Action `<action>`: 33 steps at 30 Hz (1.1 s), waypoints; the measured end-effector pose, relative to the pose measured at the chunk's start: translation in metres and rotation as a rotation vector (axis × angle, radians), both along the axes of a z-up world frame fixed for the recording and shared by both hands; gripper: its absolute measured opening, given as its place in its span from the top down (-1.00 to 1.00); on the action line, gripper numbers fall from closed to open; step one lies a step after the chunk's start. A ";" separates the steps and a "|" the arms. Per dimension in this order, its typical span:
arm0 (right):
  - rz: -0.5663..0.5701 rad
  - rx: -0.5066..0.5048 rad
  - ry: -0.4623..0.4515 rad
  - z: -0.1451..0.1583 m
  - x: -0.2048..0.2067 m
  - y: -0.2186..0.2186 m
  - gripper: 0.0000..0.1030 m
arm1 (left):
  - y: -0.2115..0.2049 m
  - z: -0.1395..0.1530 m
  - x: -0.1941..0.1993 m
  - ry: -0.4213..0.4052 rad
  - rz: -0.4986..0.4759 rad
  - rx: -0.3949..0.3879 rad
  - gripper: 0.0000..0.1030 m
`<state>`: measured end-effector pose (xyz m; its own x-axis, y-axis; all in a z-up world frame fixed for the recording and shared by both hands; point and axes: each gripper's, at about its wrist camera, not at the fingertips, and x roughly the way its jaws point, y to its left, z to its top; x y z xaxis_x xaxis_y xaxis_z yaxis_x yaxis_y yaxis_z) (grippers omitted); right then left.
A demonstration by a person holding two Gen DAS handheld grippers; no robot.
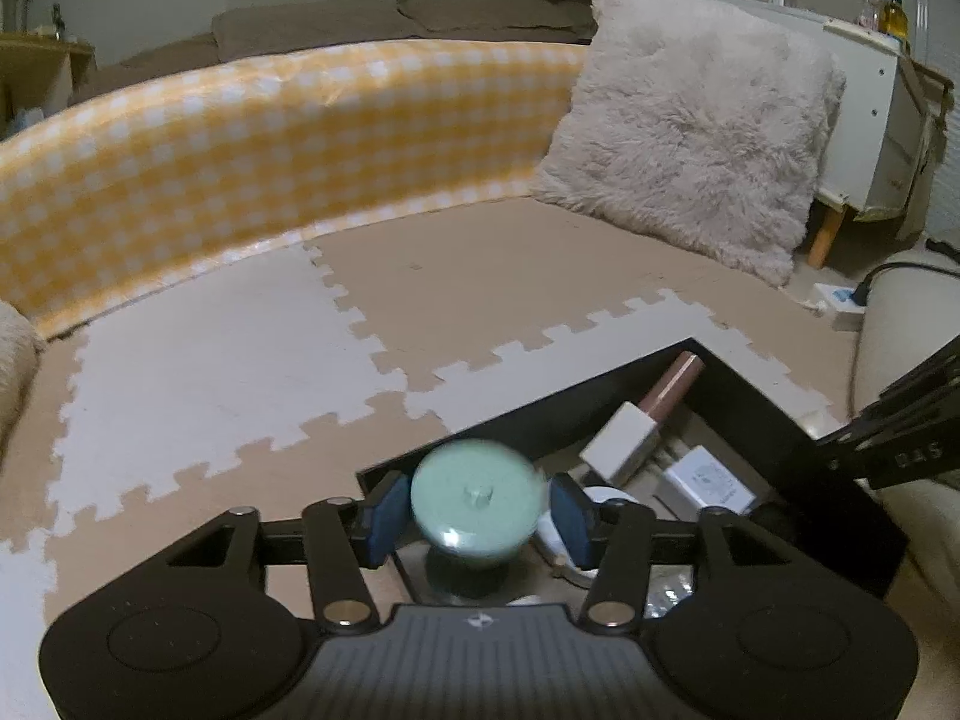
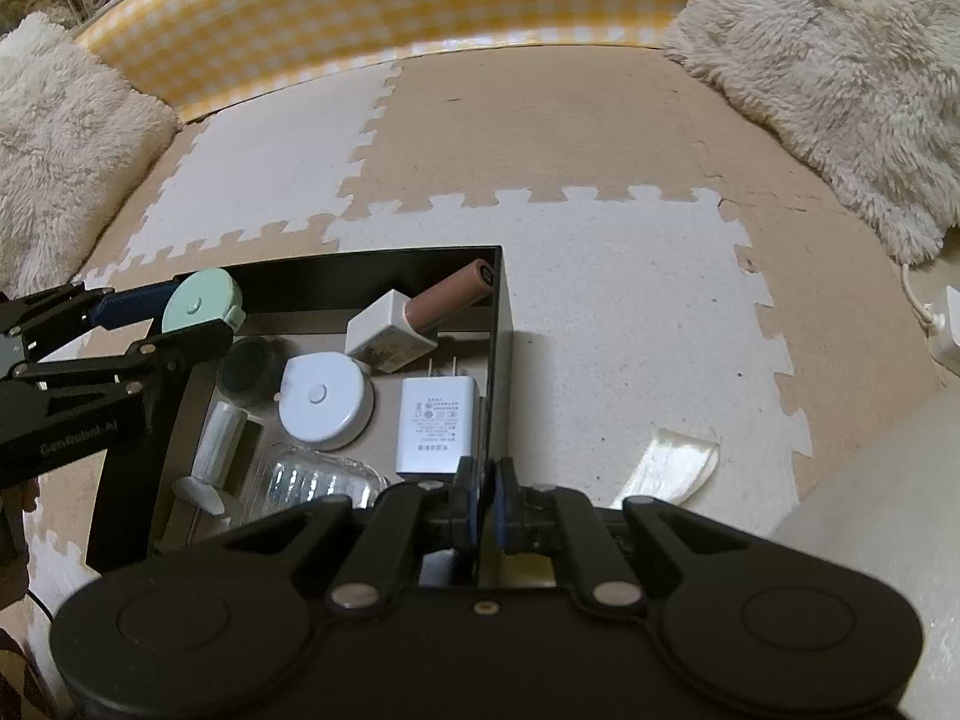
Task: Organize rigid objects
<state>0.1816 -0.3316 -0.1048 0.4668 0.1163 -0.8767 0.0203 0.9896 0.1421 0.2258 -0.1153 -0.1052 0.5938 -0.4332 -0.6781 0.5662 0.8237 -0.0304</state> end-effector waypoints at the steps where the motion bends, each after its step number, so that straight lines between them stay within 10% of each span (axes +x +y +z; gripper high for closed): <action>1: -0.001 0.001 0.000 0.000 0.000 0.000 0.88 | 0.000 0.001 -0.001 0.006 -0.003 -0.005 -0.25; 33: -0.038 -0.018 -0.072 0.027 -0.017 0.001 0.80 | 0.007 0.037 -0.040 0.101 0.146 -0.071 -1.00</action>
<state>0.1646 -0.3301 -0.0774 0.5325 0.0822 -0.8424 0.0480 0.9908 0.1269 0.1859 -0.1087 -0.0683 0.5839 -0.3966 -0.7083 0.4320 0.8905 -0.1425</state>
